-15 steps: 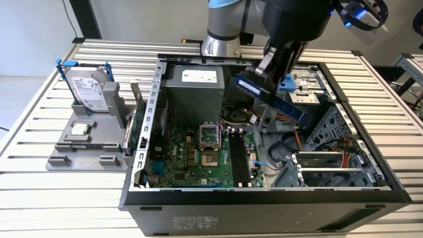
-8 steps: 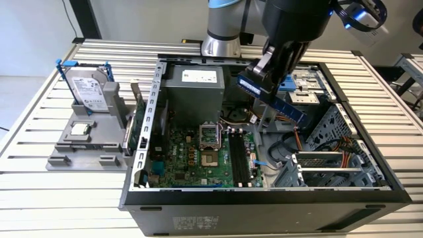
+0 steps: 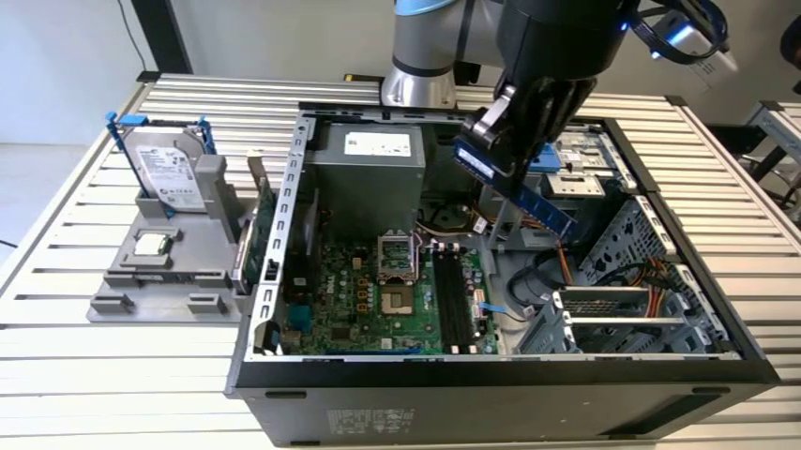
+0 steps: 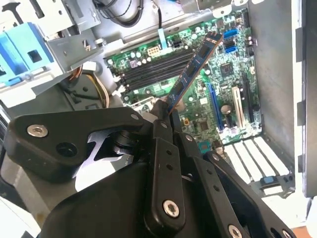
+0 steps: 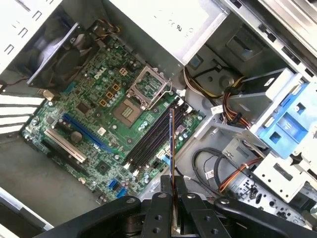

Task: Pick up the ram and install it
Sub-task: 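Insert the ram into the slot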

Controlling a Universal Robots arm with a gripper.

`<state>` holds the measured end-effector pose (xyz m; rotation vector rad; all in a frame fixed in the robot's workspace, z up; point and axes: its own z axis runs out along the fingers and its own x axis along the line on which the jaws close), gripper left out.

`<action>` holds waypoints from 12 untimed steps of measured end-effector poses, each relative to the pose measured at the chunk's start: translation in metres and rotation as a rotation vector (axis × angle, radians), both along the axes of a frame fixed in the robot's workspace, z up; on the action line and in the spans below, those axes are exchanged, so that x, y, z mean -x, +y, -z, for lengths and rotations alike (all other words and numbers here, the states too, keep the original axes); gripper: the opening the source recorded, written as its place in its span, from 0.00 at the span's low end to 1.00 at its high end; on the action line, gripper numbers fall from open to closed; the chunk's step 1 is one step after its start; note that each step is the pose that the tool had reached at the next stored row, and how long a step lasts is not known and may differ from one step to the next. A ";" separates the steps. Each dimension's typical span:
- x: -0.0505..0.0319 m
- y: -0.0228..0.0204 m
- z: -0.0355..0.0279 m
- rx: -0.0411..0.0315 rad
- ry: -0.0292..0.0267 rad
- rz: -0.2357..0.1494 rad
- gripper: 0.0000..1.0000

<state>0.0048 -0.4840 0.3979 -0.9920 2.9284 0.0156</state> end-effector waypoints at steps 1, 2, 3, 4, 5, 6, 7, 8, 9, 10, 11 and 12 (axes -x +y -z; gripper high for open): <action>0.0000 0.0000 0.0000 -0.0001 0.0000 0.012 0.00; 0.0000 0.0000 0.0001 -0.0001 0.0000 0.024 0.00; 0.0000 0.0000 0.0001 -0.0001 0.0000 0.034 0.00; 0.0000 0.0000 0.0002 -0.0001 0.0000 0.045 0.00; 0.0000 0.0000 0.0002 -0.0001 0.0000 0.054 0.00; 0.0000 0.0000 0.0002 0.0000 0.0000 0.062 0.00; 0.0000 0.0000 0.0002 0.0000 0.0000 0.069 0.00; 0.0000 0.0000 0.0003 -0.0001 0.0000 0.079 0.00; 0.0000 0.0000 0.0003 0.0000 0.0000 0.089 0.00; 0.0000 0.0000 0.0004 0.0000 0.0000 0.101 0.00; 0.0000 0.0000 0.0004 -0.0001 0.0000 0.111 0.00; 0.0000 0.0000 0.0004 0.0000 0.0000 0.120 0.00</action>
